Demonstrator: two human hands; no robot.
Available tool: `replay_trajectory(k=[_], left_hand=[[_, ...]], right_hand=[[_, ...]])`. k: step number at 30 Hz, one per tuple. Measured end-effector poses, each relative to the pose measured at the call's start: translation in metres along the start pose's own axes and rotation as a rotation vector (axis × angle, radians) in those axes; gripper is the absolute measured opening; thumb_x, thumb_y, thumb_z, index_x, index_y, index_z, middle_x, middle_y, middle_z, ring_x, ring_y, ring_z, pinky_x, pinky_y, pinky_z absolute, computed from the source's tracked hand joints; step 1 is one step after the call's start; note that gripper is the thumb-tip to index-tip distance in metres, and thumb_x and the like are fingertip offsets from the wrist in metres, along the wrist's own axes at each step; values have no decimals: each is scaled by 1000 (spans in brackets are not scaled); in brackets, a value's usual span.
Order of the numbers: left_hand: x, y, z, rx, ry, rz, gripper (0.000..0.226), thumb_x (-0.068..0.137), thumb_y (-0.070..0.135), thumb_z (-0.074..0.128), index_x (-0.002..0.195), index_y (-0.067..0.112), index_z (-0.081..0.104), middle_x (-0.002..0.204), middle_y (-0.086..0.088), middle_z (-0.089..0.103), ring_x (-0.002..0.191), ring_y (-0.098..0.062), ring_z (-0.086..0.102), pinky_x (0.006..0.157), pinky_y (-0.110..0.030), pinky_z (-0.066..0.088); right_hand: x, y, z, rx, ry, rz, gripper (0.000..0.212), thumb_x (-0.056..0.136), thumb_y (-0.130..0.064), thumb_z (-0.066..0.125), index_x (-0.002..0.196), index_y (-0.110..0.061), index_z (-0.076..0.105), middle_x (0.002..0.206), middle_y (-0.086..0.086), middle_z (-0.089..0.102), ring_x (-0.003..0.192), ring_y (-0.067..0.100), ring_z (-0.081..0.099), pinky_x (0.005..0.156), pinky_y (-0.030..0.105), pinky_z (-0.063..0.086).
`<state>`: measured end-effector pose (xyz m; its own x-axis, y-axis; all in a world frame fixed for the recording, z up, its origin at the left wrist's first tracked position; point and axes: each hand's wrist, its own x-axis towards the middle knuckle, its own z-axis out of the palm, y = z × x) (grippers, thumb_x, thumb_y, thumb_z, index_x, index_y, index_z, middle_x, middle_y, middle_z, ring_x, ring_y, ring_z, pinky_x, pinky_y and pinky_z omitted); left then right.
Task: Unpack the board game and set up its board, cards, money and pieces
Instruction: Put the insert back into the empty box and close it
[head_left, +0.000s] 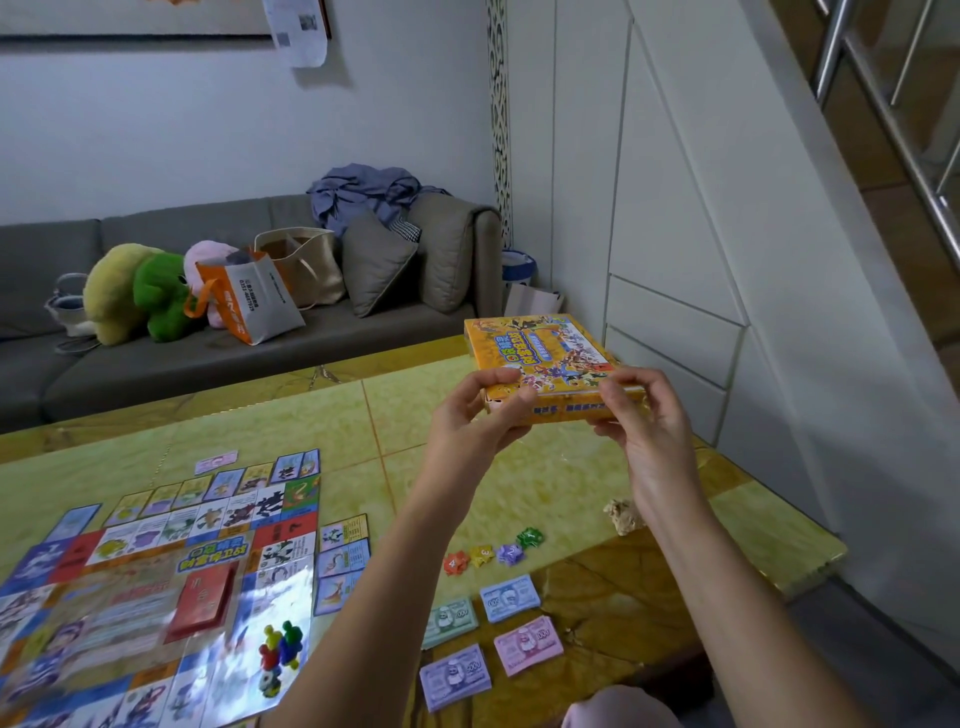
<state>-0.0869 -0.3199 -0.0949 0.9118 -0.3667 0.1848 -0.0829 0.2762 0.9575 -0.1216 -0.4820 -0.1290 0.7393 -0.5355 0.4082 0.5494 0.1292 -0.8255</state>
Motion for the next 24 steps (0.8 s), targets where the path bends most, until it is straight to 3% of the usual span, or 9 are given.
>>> replay_trajectory(k=[2,4,6,8,11,13,16,21,24], left_hand=[[2,0,-2,32,-20,-1,39,64,21,78,100,18,64,102,-13,66,87,-20,67,82,-30,57],[3,1,-6,40,-14,-1,37,63,17,78,98,19,64,101,-14,65,86,-21,66,79,-31,57],[4,2,-9,6,-21,-12,33,67,12,76,97,18,64,103,-17,63,85,-21,67,75,-27,57],[3,4,-13,-14,-49,-19,34,64,13,75,96,17,64,103,-18,63,84,-21,67,74,-26,57],[0,5,-19,-15,-103,-17,34,64,11,74,95,15,62,99,-12,65,83,-19,68,75,-26,58],[-2,5,-22,-1,-122,-8,34,63,9,74,94,14,62,100,-9,65,82,-19,68,75,-26,58],[-4,2,-22,31,-118,8,35,61,10,76,92,14,60,106,-11,64,82,-20,68,75,-27,58],[-5,1,-25,39,-102,16,34,63,10,76,92,13,58,104,-15,65,82,-21,68,72,-26,58],[-5,-1,-30,46,-115,9,33,64,11,75,92,13,58,107,-15,65,85,-23,68,73,-26,58]], right_hand=[[3,-3,-3,-5,-25,17,8,74,-25,70,79,-24,64,100,-13,67,74,9,66,55,20,51],[5,-7,-8,16,-84,49,10,72,-31,74,80,-26,71,121,-12,61,87,11,68,58,21,53],[6,-11,-14,25,-181,72,32,66,-44,79,92,-27,74,136,-10,53,94,18,69,63,22,55],[7,-14,-20,10,-257,84,45,62,-47,82,100,-25,74,140,-10,50,89,23,70,65,23,56],[6,-18,-23,-80,-320,50,45,61,-44,83,101,-26,75,138,-12,51,102,16,67,69,23,56],[5,-17,-24,-180,-366,-23,47,59,-50,83,100,-30,74,135,-16,52,119,7,56,77,22,54],[2,-15,-25,-247,-402,-78,44,62,-52,80,100,-32,74,135,-16,52,131,4,44,86,21,51],[-4,-19,-26,-156,-437,77,41,64,-42,81,100,-24,76,130,-12,57,121,10,55,80,30,56],[-6,-18,-24,-152,-426,85,45,60,-46,83,97,-21,76,122,-10,62,113,11,61,76,30,57]])
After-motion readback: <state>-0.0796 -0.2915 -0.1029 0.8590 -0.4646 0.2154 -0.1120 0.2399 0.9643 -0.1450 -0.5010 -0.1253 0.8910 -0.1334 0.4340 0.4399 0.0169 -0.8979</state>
